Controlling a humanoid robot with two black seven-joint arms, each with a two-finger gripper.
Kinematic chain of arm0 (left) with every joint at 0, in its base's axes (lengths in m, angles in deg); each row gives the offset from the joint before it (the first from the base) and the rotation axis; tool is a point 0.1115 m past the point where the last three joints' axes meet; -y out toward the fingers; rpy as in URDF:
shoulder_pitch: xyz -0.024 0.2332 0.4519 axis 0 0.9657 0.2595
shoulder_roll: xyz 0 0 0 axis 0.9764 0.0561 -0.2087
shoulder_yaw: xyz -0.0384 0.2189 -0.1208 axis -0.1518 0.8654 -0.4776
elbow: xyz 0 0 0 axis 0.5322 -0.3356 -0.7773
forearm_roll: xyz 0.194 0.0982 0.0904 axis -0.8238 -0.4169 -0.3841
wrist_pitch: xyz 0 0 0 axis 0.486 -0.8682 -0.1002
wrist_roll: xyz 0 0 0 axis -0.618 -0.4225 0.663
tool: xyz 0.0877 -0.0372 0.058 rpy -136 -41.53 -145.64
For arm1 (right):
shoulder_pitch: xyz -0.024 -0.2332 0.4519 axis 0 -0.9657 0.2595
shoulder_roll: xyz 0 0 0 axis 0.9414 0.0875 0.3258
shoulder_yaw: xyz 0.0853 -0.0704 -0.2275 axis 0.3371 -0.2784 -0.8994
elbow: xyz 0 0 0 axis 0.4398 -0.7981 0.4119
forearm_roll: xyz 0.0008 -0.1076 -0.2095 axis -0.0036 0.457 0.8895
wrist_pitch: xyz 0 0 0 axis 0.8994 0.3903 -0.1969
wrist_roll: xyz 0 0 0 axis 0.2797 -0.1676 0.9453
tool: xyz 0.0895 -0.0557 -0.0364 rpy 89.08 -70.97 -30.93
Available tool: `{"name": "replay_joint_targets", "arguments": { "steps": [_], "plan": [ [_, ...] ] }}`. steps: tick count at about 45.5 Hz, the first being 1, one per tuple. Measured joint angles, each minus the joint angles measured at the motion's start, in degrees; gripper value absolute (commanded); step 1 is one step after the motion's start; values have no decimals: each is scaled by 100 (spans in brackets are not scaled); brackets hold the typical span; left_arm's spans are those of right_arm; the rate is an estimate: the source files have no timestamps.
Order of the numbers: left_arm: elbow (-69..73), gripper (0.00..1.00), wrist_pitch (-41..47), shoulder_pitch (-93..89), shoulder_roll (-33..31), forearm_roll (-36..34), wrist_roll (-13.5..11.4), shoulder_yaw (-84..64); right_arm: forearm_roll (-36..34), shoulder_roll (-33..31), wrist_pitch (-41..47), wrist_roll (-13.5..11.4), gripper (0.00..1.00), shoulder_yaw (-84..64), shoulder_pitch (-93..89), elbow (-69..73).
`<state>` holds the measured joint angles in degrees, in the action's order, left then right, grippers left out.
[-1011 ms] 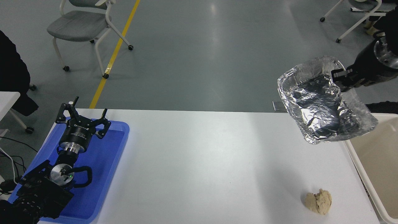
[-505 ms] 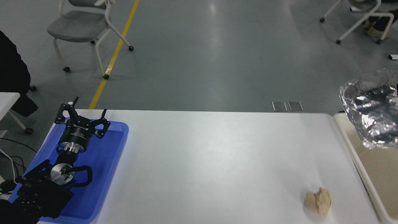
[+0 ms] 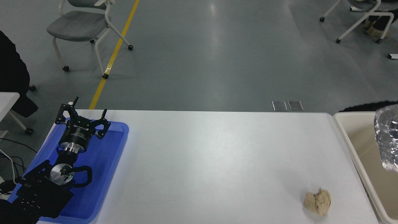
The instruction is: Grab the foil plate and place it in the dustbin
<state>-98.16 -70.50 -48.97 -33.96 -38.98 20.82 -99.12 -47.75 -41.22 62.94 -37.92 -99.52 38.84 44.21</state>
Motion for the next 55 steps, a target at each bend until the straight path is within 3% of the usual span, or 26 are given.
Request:
{"name": "replay_joint_targets", "arguments": {
  "steps": [24,25,26,28,29,55],
  "plan": [
    [0,100,0,-7,0,0,0,-2,-85,927,-884,4,2,393,-1402,-852],
    [0,100,0,-7,0,0,0,-2,-85,937,-895,4,14,396,-1415,-860],
    [0,100,0,-7,0,0,0,-2,-86,945,-905,4,36,397,-1427,-867],
    [0,100,0,-7,0,0,0,-3,-87,963,-932,4,91,404,-1448,-884],
    [0,100,0,-7,0,0,0,-3,-89,971,-939,4,100,406,-1456,-887],
    [0,100,0,-16,-6,0,0,-3,-103,1009,-963,16,100,450,-1245,-777]
  ]
}}
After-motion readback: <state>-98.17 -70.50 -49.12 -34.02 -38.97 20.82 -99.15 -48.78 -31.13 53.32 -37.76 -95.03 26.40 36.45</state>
